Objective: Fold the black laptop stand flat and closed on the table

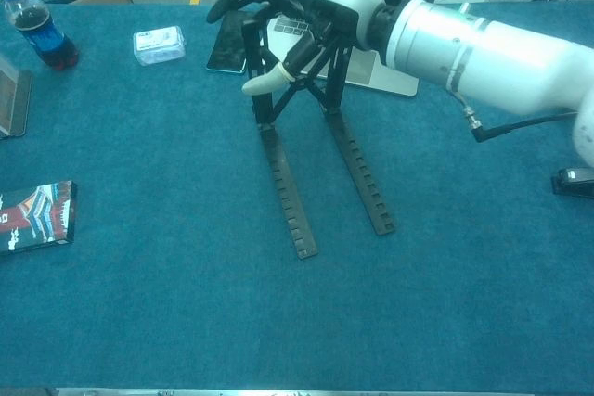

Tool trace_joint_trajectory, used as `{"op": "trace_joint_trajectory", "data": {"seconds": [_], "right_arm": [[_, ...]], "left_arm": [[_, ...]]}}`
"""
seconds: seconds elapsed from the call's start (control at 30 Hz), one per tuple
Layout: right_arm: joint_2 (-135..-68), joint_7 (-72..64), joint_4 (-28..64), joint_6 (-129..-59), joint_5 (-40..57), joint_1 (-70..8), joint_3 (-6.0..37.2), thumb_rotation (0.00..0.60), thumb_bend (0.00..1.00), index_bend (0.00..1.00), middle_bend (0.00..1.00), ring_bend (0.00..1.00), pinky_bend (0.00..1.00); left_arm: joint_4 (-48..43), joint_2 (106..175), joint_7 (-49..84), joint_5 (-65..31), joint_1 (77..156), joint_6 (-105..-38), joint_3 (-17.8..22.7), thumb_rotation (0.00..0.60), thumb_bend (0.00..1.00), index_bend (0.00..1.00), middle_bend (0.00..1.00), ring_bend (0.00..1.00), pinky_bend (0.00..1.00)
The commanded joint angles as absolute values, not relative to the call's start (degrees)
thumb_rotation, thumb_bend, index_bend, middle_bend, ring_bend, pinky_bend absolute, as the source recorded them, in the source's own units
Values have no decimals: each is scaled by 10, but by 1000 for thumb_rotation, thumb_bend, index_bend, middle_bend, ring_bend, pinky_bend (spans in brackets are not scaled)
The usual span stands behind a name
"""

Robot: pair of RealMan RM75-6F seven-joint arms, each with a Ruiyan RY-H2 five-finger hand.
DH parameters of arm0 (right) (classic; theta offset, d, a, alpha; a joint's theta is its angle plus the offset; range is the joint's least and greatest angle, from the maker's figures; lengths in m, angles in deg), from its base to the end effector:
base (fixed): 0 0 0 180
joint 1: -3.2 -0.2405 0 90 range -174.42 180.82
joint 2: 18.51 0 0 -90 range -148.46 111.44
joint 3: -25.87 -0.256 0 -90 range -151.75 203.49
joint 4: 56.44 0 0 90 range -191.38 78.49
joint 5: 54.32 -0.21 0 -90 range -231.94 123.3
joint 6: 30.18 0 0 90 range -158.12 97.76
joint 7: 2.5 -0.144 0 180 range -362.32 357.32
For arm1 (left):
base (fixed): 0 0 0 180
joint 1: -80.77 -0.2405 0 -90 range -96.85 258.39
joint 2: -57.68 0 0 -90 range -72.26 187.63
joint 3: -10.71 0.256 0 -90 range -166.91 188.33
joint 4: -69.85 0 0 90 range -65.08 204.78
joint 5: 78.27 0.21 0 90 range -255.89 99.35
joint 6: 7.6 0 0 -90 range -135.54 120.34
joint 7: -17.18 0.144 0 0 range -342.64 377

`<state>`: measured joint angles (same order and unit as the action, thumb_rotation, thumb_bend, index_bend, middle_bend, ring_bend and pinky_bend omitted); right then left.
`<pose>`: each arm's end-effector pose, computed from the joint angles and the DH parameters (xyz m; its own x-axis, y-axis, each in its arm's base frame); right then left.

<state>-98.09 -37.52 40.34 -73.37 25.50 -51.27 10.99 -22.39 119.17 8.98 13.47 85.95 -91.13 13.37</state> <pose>-0.0222 -0.3316 0.0084 -0.0740 -0.7013 0.7090 -0.7906 -0.3921 -0.4703 -0.3110 0.1611 0.1523 0.3207 0.1326 0.9378 0.9461 -0.0914 -0.3106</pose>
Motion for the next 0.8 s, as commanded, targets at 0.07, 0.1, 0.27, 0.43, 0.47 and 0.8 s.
{"op": "trace_joint_trajectory", "data": {"seconds": [0.07,0.1,0.27,0.43,0.47,0.8], "right_arm": [[-945,-400,451,-736,267,-500,118,600,0,133,234,110,187],[-941,-405,458,-736,268,-498,118,600,0,133,234,110,187],[-921,-422,489,-750,278,-490,114,600,0,133,234,110,187],[-912,-436,500,-759,289,-486,116,600,0,133,234,110,187],[-911,-436,500,-760,291,-486,117,600,0,133,234,110,187],[-910,-415,487,-777,287,-476,125,600,0,133,234,110,187]], "left_arm": [[-225,1192,91,137,861,-910,134,600,350,16,39,0,0],[-226,1192,91,138,861,-911,134,600,350,16,39,0,0],[-228,1191,93,141,860,-914,134,600,350,16,39,0,0],[-230,1188,93,140,859,-915,135,600,351,16,39,0,0],[-231,1188,93,140,859,-915,135,600,351,17,39,0,0],[-230,1188,94,140,860,-914,135,600,351,17,39,0,0]]}}
